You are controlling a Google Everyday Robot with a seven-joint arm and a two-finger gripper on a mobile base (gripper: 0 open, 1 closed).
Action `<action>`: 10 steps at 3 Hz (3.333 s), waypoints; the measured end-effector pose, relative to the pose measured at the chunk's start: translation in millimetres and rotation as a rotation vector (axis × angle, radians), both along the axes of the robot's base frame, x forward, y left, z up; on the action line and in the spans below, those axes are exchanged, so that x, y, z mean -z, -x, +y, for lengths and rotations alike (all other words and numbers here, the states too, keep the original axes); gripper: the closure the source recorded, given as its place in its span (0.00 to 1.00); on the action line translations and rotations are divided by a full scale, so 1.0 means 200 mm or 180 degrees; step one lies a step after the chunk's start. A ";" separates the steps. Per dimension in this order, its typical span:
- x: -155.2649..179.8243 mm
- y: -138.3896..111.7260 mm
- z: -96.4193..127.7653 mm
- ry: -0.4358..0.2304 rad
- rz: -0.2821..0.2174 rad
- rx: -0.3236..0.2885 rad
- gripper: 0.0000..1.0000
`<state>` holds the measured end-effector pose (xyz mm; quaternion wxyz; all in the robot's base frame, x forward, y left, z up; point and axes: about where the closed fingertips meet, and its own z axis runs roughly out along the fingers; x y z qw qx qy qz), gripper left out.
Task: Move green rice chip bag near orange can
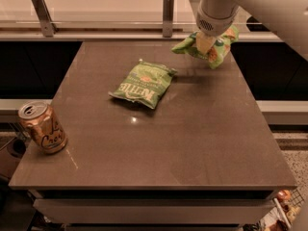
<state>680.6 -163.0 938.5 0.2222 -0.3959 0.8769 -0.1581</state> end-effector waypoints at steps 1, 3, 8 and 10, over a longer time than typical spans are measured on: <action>-0.08 0.11 -0.01 -0.0089 -0.0084 -0.0066 1.00; -0.22 0.36 0.01 -0.0403 -0.0140 -0.0509 1.00; -0.08 1.01 0.45 -0.0692 -0.0151 -0.1666 1.00; 0.03 1.27 0.65 -0.0564 -0.0130 -0.2192 1.00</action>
Offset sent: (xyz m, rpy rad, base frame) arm -0.0769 -0.0006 0.0529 0.1567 -0.0466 0.1883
